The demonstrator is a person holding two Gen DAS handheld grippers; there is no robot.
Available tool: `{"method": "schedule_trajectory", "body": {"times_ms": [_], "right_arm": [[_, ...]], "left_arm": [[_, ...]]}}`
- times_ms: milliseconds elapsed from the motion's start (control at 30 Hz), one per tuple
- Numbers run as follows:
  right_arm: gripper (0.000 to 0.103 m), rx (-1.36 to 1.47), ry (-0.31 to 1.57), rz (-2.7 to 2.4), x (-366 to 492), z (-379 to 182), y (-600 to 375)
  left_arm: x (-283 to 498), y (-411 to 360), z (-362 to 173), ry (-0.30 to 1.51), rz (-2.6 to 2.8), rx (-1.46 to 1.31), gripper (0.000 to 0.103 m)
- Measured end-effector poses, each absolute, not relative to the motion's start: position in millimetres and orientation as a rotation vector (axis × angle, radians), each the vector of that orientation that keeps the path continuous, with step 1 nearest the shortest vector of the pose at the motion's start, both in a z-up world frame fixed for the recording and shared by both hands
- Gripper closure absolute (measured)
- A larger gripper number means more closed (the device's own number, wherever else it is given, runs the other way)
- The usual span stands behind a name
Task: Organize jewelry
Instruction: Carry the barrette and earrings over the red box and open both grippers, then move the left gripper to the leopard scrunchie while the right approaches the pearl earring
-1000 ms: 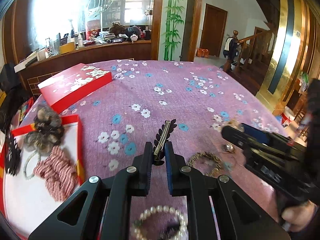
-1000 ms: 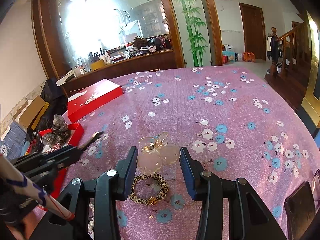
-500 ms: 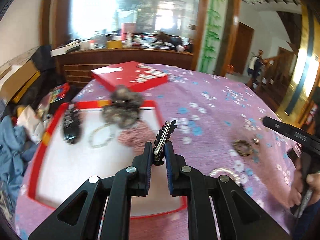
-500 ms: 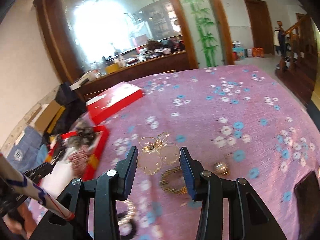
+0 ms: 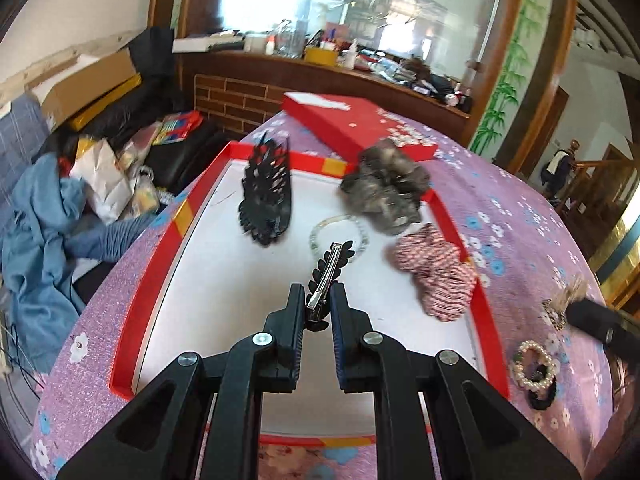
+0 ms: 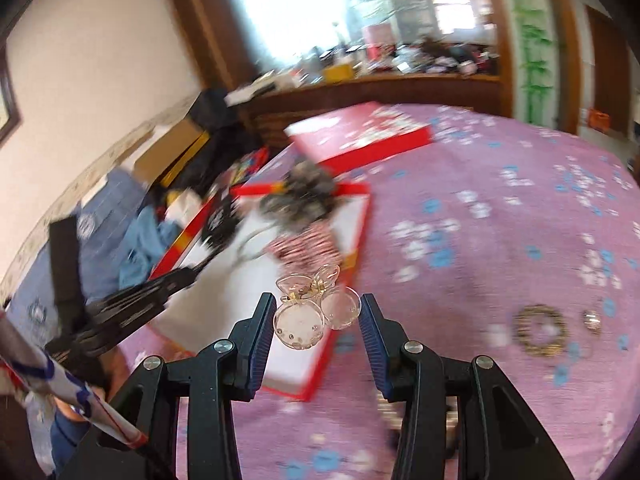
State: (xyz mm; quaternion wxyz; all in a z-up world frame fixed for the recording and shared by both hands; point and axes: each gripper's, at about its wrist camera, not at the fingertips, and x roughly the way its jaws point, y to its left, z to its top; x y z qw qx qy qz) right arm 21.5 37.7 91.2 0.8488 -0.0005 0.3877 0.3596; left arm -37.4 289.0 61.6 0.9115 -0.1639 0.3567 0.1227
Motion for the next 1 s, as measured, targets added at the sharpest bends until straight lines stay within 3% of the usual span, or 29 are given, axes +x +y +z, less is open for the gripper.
{"method": "schedule_trajectory", "body": {"times_ms": [467, 833, 1000], "right_arm": [[0.056, -0.094, 0.979, 0.795, 62.7, 42.2, 143.6], [0.054, 0.012, 1.014, 0.774, 92.6, 30.2, 151.7], [0.051, 0.071, 1.02, 0.804, 90.9, 35.4, 141.9]], "left_arm": [[-9.0, 305.1, 39.9, 0.792, 0.302, -0.353, 0.091], [-10.9, 306.6, 38.7, 0.777, 0.32, -0.35, 0.09], [-12.0, 303.3, 40.9, 0.764, 0.331, -0.331, 0.085]]}}
